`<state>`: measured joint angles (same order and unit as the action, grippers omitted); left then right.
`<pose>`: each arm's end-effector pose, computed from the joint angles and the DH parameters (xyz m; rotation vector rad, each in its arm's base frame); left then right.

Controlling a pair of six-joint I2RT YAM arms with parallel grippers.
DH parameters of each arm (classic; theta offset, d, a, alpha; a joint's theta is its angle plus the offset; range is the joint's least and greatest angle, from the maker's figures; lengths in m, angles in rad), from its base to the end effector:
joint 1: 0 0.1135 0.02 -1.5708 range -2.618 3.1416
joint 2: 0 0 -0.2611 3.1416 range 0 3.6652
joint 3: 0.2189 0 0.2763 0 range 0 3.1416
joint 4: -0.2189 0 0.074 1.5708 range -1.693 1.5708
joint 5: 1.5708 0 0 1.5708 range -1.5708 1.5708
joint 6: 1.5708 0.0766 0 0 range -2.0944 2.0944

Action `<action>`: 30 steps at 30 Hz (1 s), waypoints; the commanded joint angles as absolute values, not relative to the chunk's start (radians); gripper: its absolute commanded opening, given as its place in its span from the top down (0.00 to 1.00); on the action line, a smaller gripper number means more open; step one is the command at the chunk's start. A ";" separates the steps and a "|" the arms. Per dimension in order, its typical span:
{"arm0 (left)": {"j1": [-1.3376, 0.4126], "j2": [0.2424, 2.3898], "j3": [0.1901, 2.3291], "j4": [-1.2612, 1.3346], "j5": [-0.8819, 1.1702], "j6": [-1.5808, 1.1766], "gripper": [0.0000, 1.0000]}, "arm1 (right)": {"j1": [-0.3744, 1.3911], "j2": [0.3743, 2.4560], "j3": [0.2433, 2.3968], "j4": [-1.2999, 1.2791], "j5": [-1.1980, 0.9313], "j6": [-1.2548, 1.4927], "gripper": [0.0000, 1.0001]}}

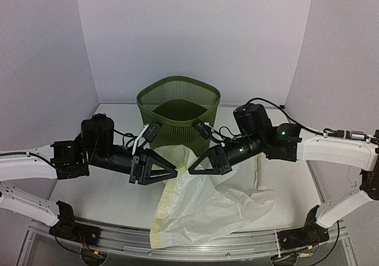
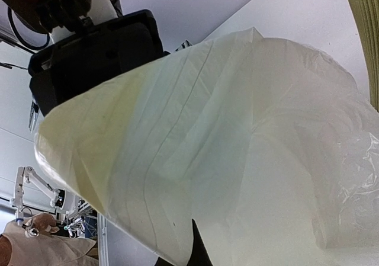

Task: Put the trash bags into the trash bin
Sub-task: Unfold the trash bag at the center of the board.

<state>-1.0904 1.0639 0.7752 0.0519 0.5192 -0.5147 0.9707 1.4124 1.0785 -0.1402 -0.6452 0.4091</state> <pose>0.1075 -0.2884 0.2895 0.9911 1.8403 -1.5361 0.1730 0.3343 0.2779 -1.0656 2.0359 1.4558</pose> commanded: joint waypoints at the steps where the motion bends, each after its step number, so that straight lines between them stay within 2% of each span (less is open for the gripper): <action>1: -1.092 1.079 0.764 0.036 0.545 -0.532 0.60 | 0.967 1.379 1.136 -0.135 -0.685 0.394 1.00; 5: -1.092 1.091 0.753 0.060 0.543 -0.537 0.62 | 0.967 1.376 1.140 -0.135 -0.688 0.388 1.00; 6: -1.092 1.094 0.749 0.081 0.552 -0.538 0.66 | 0.967 1.380 1.141 -0.135 -0.690 0.387 1.00; 7: -1.092 1.098 0.745 0.104 0.565 -0.539 0.76 | 0.967 1.384 1.143 -0.135 -0.690 0.386 1.00; 8: -1.092 1.102 0.741 0.128 0.579 -0.539 0.90 | 0.967 1.389 1.144 -0.135 -0.687 0.386 1.00; 9: -1.092 1.103 0.738 0.147 0.584 -0.541 0.98 | 0.967 1.395 1.145 -0.135 -0.680 0.386 1.00; 10: -1.092 1.100 0.734 0.162 0.578 -0.548 1.00 | 0.967 1.400 1.146 -0.135 -0.671 0.385 1.00; 14: -1.093 1.050 0.705 0.177 0.488 -0.582 1.00 | 0.967 1.407 1.145 -0.141 -0.577 0.390 0.99; 15: -1.092 1.034 0.701 0.171 0.456 -0.593 1.00 | 0.967 1.406 1.144 -0.147 -0.535 0.397 0.93; 17: -1.092 1.010 0.695 0.152 0.373 -0.625 1.00 | 0.966 1.405 1.140 -0.166 -0.438 0.409 0.66; 19: -1.092 1.001 0.697 0.126 0.307 -0.643 1.00 | 0.967 1.395 1.139 -0.190 -0.353 0.413 0.50; 21: -1.092 1.007 0.701 0.127 0.278 -0.662 1.00 | 0.968 1.371 1.130 -0.196 -0.294 0.415 0.48; 25: -1.092 1.038 0.735 0.125 0.275 -0.688 1.00 | 0.977 1.329 1.124 -0.198 -0.315 0.394 0.48; 30: -1.092 1.106 0.819 0.051 0.247 -0.712 1.00 | 1.090 1.398 1.194 -0.216 -0.273 0.344 0.49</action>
<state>-1.0901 1.0556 0.7154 0.0942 0.2978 -0.6783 1.0015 1.3651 1.1160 -0.2049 -0.3241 0.3894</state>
